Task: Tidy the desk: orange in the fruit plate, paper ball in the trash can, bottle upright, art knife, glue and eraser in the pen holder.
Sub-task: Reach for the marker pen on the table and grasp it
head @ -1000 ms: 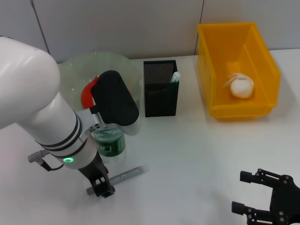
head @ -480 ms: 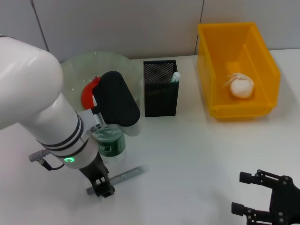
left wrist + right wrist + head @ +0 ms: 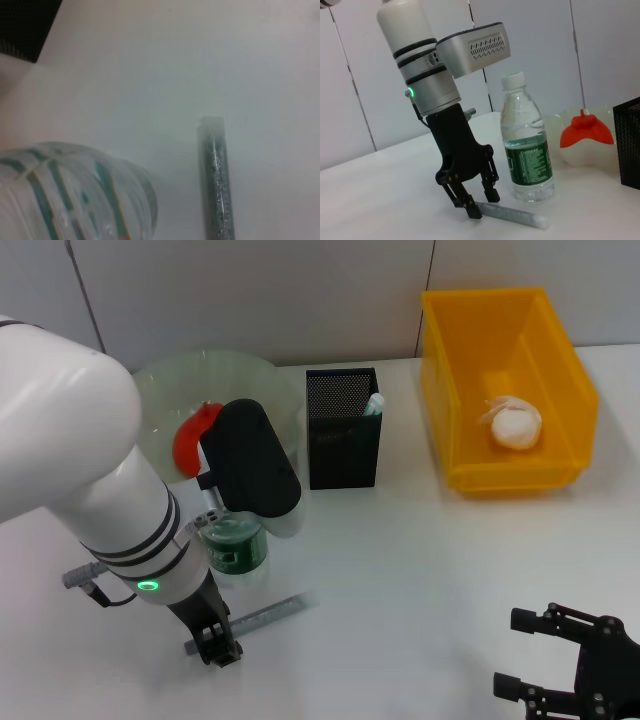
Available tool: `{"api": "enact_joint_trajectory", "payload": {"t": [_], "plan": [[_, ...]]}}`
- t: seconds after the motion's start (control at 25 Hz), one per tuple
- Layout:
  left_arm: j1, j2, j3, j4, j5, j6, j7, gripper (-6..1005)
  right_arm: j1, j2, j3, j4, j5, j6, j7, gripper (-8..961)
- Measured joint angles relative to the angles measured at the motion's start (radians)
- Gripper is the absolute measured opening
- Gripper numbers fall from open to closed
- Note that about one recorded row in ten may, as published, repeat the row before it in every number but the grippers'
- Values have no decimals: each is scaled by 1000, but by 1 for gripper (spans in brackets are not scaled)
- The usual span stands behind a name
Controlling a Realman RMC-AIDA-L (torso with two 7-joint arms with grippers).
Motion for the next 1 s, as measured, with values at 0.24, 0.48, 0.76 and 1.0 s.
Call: {"api": "enact_joint_trajectory", "payload": {"t": [0.24, 0.48, 0.76, 1.0], "plan": [[1, 0, 4, 0, 0, -1, 1, 448, 2, 0, 0, 0, 0, 0, 0, 797], [1, 0, 2, -9, 0, -4, 1, 414, 2, 0, 0, 0, 0, 4, 0, 797], [1, 0, 3, -11, 0, -7, 1, 332, 3, 0, 0, 0, 0, 9, 2, 797], [0, 0, 4, -12, 0, -11, 9, 302, 4, 0, 0, -3, -1, 10, 2, 797]]}}
